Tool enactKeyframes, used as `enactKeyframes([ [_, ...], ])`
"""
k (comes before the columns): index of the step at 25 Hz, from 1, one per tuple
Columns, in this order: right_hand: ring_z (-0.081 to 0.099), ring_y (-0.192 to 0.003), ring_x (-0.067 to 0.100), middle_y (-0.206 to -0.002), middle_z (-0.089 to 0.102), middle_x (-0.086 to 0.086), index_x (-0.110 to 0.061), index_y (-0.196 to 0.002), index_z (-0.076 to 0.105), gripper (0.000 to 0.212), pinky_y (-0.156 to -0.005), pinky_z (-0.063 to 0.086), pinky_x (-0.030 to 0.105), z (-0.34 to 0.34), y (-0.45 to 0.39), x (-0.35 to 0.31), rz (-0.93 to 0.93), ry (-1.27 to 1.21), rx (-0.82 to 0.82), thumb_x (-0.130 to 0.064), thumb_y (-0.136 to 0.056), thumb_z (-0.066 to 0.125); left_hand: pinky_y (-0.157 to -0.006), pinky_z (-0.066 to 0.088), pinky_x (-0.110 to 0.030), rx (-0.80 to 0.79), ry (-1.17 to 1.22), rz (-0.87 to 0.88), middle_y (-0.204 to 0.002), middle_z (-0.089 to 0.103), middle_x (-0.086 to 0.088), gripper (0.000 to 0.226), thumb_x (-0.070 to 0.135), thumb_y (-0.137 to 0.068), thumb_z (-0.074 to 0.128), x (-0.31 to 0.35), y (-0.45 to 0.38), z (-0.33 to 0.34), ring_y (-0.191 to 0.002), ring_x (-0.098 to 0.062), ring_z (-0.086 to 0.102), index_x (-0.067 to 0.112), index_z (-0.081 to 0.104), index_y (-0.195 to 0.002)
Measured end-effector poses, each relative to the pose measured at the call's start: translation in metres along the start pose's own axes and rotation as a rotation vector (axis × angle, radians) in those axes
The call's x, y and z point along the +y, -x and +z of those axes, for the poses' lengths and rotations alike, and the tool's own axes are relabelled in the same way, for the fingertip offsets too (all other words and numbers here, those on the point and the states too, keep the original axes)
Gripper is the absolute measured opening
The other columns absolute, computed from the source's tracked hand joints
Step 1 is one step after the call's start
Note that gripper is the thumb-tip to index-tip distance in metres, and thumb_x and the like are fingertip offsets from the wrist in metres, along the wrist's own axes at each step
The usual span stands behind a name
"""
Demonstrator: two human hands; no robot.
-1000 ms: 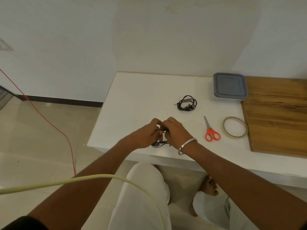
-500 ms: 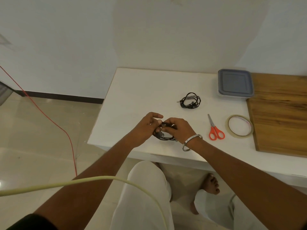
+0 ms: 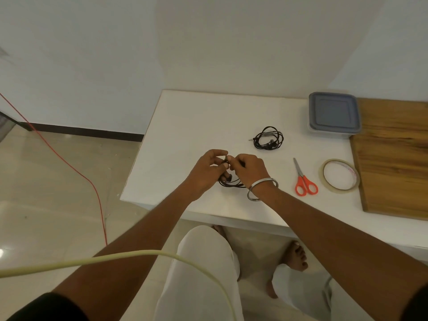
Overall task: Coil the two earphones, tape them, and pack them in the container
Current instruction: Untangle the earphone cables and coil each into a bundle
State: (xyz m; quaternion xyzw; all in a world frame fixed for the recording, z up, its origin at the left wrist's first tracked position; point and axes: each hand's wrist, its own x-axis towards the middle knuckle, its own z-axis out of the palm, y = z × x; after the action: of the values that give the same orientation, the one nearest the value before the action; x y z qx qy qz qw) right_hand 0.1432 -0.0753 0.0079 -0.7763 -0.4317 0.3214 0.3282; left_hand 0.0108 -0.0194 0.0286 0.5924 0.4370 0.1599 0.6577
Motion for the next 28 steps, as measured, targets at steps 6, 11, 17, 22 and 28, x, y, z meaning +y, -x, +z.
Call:
enactKeyframes([
  [6, 0.051, -0.06, 0.006, -0.073, 0.061, 0.0, -0.011, -0.099, 0.063, 0.018, -0.049, 0.034, 0.01, 0.007, -0.009, 0.002, -0.01, 0.017, -0.062, -0.027, -0.093, 0.055, -0.069, 0.055, -0.034, 0.228, -0.002, -0.059, -0.082, 0.065, -0.014, 0.028, -0.002, -0.095, 0.04, -0.002, -0.016, -0.002, -0.054, -0.015, 0.062, 0.017, 0.033, -0.114],
  [11, 0.052, -0.071, 0.014, -0.086, 0.058, 0.004, -0.013, -0.106, 0.052, 0.023, -0.066, 0.041, 0.021, 0.01, -0.015, 0.0, -0.111, 0.02, -0.015, -0.002, -0.087, 0.054, -0.061, 0.051, -0.013, 0.318, -0.341, -0.014, -0.101, 0.068, -0.008, 0.022, 0.006, -0.099, 0.042, -0.009, -0.031, -0.008, -0.068, -0.01, 0.068, 0.014, 0.06, -0.109],
  [17, 0.055, -0.087, 0.026, -0.099, 0.054, 0.012, -0.009, -0.094, 0.065, 0.021, -0.074, 0.043, 0.027, 0.018, -0.04, 0.0, -0.243, 0.349, -0.074, 0.002, -0.088, 0.048, -0.077, 0.042, -0.009, 0.303, -0.621, 0.164, -0.118, 0.06, -0.011, 0.03, -0.002, -0.096, 0.045, -0.012, -0.043, -0.017, -0.095, -0.014, 0.06, 0.008, 0.064, -0.117],
  [22, 0.046, -0.103, 0.027, -0.111, 0.053, 0.008, -0.012, -0.1, 0.064, 0.015, -0.082, 0.041, 0.037, 0.027, -0.047, 0.002, -0.337, 0.514, -0.05, -0.015, -0.091, 0.053, -0.094, 0.034, -0.019, 0.305, -0.837, 0.241, -0.124, 0.057, -0.012, 0.033, -0.001, -0.093, 0.05, -0.026, -0.051, -0.026, -0.118, -0.027, 0.048, 0.009, 0.062, -0.122],
  [28, 0.046, -0.1, 0.025, -0.109, 0.052, 0.005, -0.017, -0.1, 0.061, 0.014, -0.078, 0.035, 0.035, 0.03, -0.049, 0.0, -0.369, 0.489, -0.024, -0.02, -0.092, 0.05, -0.094, 0.031, -0.019, 0.413, -0.702, 0.278, -0.129, 0.04, -0.007, 0.023, 0.005, -0.092, 0.058, -0.036, -0.047, -0.026, -0.122, -0.019, 0.038, 0.017, 0.062, -0.111],
])
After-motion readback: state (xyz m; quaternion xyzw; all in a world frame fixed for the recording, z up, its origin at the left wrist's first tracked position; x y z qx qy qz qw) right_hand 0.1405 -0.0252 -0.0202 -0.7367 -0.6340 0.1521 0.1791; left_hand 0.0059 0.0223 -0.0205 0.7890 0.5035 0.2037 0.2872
